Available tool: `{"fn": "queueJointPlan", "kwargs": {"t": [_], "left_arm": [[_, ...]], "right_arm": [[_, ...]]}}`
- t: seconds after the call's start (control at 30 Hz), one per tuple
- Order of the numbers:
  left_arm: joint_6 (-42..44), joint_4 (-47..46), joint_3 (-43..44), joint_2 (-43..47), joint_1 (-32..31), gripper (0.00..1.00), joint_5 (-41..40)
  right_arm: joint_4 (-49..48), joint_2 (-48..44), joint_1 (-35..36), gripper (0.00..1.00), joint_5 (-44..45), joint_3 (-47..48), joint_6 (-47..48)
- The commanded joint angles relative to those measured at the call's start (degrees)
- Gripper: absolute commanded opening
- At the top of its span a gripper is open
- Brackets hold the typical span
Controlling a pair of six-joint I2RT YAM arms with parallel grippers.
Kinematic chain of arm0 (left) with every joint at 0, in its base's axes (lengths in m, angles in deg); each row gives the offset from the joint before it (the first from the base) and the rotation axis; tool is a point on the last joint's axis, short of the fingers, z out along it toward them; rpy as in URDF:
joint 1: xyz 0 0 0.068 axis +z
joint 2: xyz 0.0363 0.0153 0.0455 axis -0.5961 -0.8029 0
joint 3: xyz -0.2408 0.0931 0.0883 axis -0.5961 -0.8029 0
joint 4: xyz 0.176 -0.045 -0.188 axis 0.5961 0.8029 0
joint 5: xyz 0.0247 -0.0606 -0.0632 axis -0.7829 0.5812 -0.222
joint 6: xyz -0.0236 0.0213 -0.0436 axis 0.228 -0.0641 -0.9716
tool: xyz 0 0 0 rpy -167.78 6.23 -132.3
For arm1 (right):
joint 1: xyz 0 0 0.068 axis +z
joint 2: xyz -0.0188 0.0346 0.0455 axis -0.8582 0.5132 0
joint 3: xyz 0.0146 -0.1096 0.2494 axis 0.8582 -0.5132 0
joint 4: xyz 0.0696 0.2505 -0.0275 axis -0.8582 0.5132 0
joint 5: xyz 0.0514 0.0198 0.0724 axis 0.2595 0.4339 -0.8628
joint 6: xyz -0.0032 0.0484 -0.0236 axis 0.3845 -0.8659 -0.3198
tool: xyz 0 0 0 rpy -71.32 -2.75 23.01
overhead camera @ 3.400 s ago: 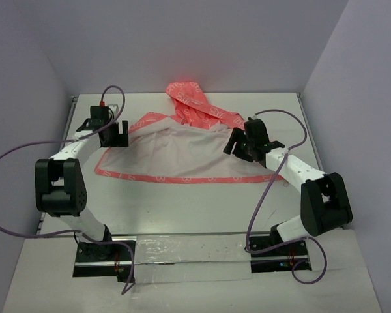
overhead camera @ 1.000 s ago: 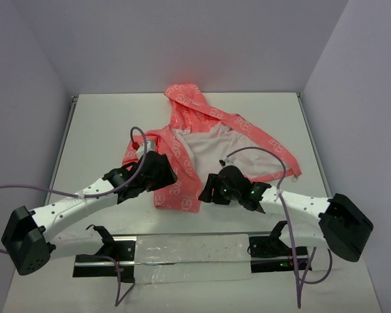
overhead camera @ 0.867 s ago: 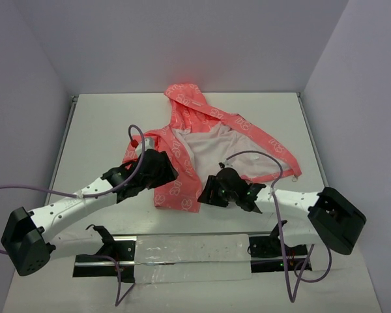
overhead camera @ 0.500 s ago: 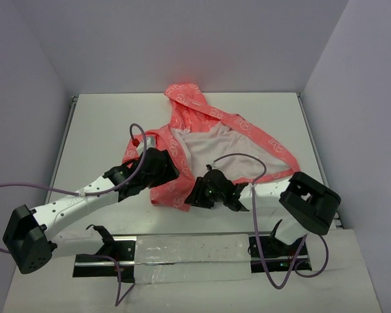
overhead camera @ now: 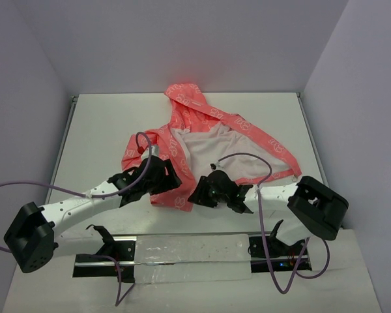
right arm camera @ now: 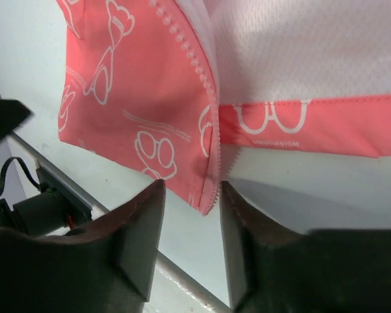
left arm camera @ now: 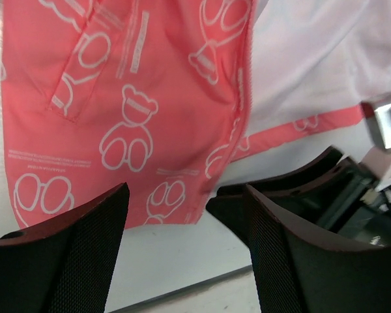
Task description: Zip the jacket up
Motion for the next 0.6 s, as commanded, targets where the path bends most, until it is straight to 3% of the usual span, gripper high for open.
{"fn": "queueJointPlan", "kwargs": {"t": [0.0,0.07,0.2,0.47,0.57], "left_arm": [[1.2,-6.6,-2.2,-1.3,0.3,0.76,4.3],[0.3,-6.8,-3.1,-1.5,0.3,0.76,3.5],[-0.3,-9.4,-5.9,0.3,0.3,0.71,3.8],[-2.7,-9.5,-8.6,4.1,0.3,0.71,2.0],[-2.5,-9.6,-9.4,5.4,0.3,0.72,0.8]], "right_arm": [[0.9,0.2,0.3,0.61,1.6,1.8,1.4],[2.4,1.7,0.2,0.67,1.5,4.0,2.4],[7.7,2.5,0.2,0.68,3.5,7.3,4.8],[10.2,7.4,-0.6,0.63,4.1,11.6,6.3],[10.3,8.7,-0.7,0.52,3.3,13.1,7.3]]}}
